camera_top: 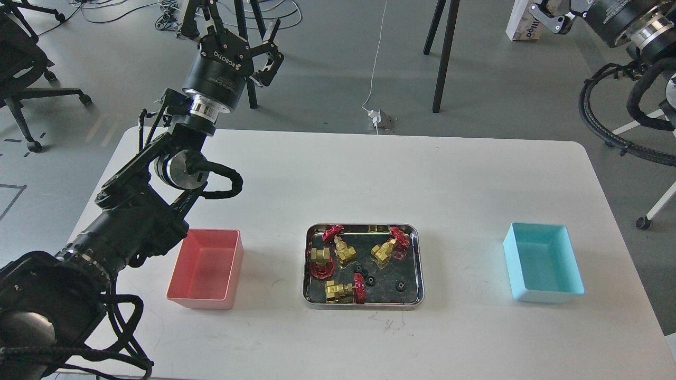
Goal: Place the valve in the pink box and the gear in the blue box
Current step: 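Swing the left arm up and over toward the metal tray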
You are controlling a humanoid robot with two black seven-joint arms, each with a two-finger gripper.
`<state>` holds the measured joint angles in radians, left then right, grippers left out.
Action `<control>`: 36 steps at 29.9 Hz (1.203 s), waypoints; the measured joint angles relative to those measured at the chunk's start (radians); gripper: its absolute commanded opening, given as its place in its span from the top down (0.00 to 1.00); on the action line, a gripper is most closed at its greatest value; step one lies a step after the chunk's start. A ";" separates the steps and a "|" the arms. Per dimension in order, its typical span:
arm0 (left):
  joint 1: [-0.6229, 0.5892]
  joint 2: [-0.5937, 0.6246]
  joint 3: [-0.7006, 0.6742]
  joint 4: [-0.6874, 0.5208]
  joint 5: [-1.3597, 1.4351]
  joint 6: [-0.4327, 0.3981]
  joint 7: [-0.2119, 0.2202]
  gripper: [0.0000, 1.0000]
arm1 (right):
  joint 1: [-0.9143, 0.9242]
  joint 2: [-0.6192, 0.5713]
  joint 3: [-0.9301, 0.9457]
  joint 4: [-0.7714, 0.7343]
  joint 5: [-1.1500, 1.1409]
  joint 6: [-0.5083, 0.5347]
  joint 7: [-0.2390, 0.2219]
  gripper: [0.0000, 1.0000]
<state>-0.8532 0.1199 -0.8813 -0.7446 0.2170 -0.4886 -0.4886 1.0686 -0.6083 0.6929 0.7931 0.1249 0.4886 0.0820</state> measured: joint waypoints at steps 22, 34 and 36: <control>-0.649 0.190 0.786 -0.106 0.104 -0.001 0.000 0.00 | -0.051 -0.017 0.037 -0.058 0.017 -0.010 -0.001 0.01; -0.918 0.266 1.474 -0.512 0.937 0.000 0.000 0.00 | -0.049 0.055 0.079 -0.087 0.019 -0.225 -0.079 0.01; -0.880 0.261 1.544 -0.513 1.007 0.004 0.000 0.00 | -0.047 0.070 0.083 -0.087 0.019 -0.231 -0.098 0.01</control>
<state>-1.7337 0.3811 0.6625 -1.2578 1.2241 -0.4846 -0.4887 1.0220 -0.5386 0.7763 0.7056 0.1442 0.2572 -0.0164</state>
